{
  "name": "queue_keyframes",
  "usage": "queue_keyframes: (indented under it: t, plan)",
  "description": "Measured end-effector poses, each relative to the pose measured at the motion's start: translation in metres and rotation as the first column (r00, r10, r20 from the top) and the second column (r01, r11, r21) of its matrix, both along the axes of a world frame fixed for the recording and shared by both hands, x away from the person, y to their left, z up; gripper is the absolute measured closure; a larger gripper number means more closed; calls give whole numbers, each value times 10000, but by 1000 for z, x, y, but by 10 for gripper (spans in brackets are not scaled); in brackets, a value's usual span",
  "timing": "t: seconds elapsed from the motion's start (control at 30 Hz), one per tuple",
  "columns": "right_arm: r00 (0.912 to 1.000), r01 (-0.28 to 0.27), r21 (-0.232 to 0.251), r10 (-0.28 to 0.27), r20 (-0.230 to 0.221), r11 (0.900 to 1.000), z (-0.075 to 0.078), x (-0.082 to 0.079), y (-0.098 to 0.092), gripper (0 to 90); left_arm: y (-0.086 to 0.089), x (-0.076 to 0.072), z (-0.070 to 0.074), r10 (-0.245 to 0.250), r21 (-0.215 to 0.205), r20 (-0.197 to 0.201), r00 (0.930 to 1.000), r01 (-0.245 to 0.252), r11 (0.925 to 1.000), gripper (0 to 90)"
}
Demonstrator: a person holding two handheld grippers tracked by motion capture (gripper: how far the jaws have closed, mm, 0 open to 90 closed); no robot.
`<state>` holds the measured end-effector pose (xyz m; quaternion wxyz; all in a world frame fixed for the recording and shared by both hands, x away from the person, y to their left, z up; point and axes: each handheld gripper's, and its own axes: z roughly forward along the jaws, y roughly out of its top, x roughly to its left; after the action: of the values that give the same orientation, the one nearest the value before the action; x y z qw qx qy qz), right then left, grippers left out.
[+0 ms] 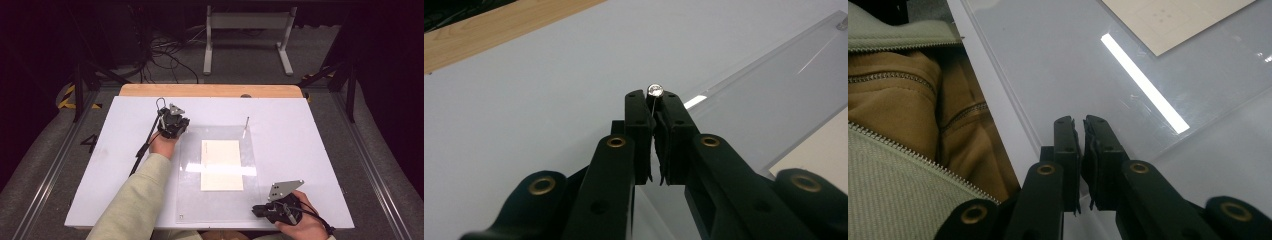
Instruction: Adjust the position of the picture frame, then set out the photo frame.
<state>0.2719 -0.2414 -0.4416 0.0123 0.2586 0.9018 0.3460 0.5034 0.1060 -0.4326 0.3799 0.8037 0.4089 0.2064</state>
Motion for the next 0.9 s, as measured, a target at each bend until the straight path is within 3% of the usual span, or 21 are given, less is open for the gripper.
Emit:
queue_keyframes:
  t: [0.17, 0.37, 0.43, 0.47, 0.6, 0.7, 0.83, 0.9]
  plan:
    - [9993, -217, -112, 213, -303, 9997, 2, -2, 1, 838, -4, -2, -2, -124, -44, -9, 9999, 124, 9999, 847]
    - [9993, -271, -89, 269, -249, 9996, 1, -2, 3, 841, -2, -2, -4, -191, -374, -150, 9997, 186, 9991, 837]
    - [9992, -328, -87, 326, -247, 9994, 1, -2, 3, 824, 1, -5, -2, -246, -643, -251, 9994, 230, 9977, 758]
    - [9991, -339, -23, 339, -262, 9994, 1, -2, 2, 783, 4, -9, 0, -320, -538, -175, 9993, 310, 9981, 723]
    - [9986, -250, 478, 227, 477, 9985, 8, -1, -2, 716, 20, -24, 1, -580, -877, -237, 9980, 557, 9946, 614]
    - [9962, -149, 896, 71, 870, 9959, 14, 0, -4, 718, 33, -36, 2, -850, -1209, -185, 9962, 822, 9893, 574]
    - [9905, 209, 1085, -353, 1332, 9939, 16, 5, -8, 723, 42, -54, 7, -1242, -1646, -145, 9921, 1201, 9790, 523]
    - [9871, 501, 1179, -672, 1456, 9918, 17, 10, -11, 710, 44, -61, 10, -1436, -1543, -58, 9896, 1410, 9779, 496]
